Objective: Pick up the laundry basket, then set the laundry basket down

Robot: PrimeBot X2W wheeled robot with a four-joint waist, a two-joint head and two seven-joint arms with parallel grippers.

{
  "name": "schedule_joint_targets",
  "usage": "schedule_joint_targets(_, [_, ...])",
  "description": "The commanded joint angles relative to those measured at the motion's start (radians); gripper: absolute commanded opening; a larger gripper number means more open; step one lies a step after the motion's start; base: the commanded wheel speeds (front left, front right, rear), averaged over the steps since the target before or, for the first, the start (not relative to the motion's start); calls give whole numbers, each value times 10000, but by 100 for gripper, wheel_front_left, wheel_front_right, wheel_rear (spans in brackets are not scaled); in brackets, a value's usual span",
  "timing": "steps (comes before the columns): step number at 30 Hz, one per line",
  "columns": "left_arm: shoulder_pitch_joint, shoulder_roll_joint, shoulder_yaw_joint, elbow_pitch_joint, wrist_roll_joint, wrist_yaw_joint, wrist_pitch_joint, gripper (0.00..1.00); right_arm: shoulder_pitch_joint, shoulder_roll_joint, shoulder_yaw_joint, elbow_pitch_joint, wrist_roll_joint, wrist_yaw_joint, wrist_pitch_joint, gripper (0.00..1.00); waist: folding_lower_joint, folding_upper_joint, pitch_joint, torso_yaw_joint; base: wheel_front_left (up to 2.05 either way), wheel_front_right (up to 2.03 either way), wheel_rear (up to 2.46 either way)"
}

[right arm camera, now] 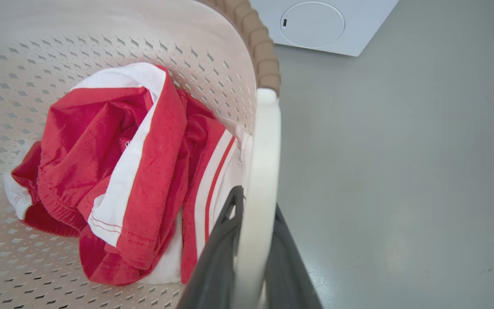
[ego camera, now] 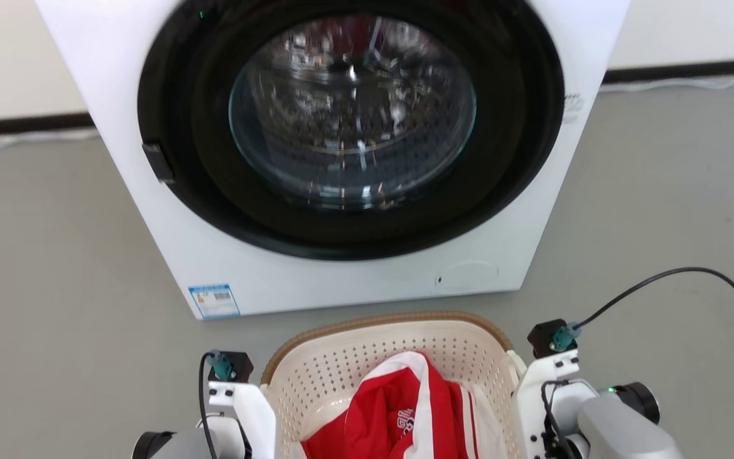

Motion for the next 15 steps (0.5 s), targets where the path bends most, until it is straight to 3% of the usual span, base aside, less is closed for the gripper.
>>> schedule_joint_targets(1, [-141,107,52,-139,-44,-109,-19,0,-55,214,326,-374,105,75,5,0,0,0,-481,-62,0,0,0])
schedule_joint_targets(15, [214,52,-141,-267,-303,-131,182,0,44,214,1088,-339,740,75,256,0,0,0,-859,-42,0,0,0])
